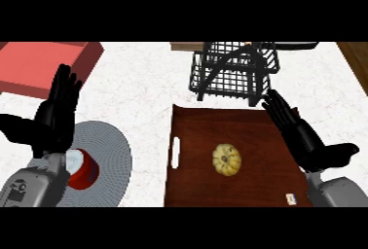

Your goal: Pick the squash from the tray and place it in the tiered basket

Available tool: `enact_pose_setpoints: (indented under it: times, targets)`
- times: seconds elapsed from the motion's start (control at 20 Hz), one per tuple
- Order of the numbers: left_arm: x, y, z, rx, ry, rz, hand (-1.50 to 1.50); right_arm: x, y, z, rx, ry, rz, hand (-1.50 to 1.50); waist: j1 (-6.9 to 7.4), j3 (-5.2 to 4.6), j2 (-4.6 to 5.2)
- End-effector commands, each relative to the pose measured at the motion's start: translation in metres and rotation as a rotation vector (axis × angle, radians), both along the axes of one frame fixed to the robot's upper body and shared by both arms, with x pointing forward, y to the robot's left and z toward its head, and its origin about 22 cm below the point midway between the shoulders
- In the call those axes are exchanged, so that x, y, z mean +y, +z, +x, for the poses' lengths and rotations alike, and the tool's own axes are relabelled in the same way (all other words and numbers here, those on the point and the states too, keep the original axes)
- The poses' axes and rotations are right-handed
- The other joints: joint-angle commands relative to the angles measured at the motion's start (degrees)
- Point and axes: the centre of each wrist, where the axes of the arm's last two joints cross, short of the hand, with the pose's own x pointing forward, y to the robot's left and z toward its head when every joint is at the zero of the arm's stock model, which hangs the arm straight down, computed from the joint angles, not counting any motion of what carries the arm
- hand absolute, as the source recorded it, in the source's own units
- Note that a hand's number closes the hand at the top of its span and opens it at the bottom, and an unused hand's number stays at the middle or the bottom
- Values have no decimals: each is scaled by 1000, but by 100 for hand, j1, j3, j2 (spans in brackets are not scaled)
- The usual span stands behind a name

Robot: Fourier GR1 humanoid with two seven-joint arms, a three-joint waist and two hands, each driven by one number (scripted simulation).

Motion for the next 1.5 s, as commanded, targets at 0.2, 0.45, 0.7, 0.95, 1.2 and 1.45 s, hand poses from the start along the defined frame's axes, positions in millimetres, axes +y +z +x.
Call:
enact_pose_setpoints:
  times: [0.2,0.45,0.7,0.95,1.2,1.45]
  targets:
    - [-26,-15,-8,-31,-117,138,0,40,109,67,-161,355,-41,150,134,57,76]
    - [-47,-30,-8,1,-175,151,0,40,64,71,159,339,49,-150,35,59,112]
    - [-38,-35,-17,32,-137,149,0,-2,96,79,119,623,58,-150,-41,64,54]
    - [-45,-48,-19,38,-146,146,0,-9,176,79,-8,715,-270,-150,-91,53,19]
    - [-43,-48,-12,52,-141,154,0,20,242,52,-164,826,-790,-150,-121,41,-24]
    - [-45,-48,-11,48,-154,152,0,74,281,14,-352,870,-1191,-150,-13,30,-16]
